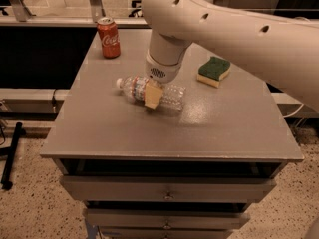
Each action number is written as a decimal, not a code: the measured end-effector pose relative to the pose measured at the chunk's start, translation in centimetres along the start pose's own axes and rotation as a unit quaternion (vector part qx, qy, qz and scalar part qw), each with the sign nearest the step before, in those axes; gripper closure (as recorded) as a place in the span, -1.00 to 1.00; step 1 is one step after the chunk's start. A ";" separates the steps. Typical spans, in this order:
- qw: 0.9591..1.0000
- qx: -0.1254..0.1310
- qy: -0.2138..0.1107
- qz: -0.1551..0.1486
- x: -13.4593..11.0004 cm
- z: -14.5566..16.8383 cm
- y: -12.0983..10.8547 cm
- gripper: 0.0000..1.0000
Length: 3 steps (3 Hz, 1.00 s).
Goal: Knock water bottle over
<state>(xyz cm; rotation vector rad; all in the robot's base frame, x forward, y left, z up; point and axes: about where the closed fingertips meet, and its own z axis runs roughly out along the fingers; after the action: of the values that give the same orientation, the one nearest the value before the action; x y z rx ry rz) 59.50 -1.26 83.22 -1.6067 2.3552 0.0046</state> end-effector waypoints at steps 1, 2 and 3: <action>1.000 0.000 0.000 0.000 -0.1 -0.2 0.0 -0.68; 1.000 0.000 0.002 -0.001 0.0 -0.3 -0.1 -1.00; 1.000 -0.002 0.001 -0.003 0.3 -0.6 -0.2 -1.00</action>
Offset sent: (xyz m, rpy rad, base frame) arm 0.0008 -0.0099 0.0007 -0.0412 0.0132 0.0116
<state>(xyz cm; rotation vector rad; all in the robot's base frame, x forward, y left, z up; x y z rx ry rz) 59.42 -1.65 83.75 -1.6167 2.3528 0.0056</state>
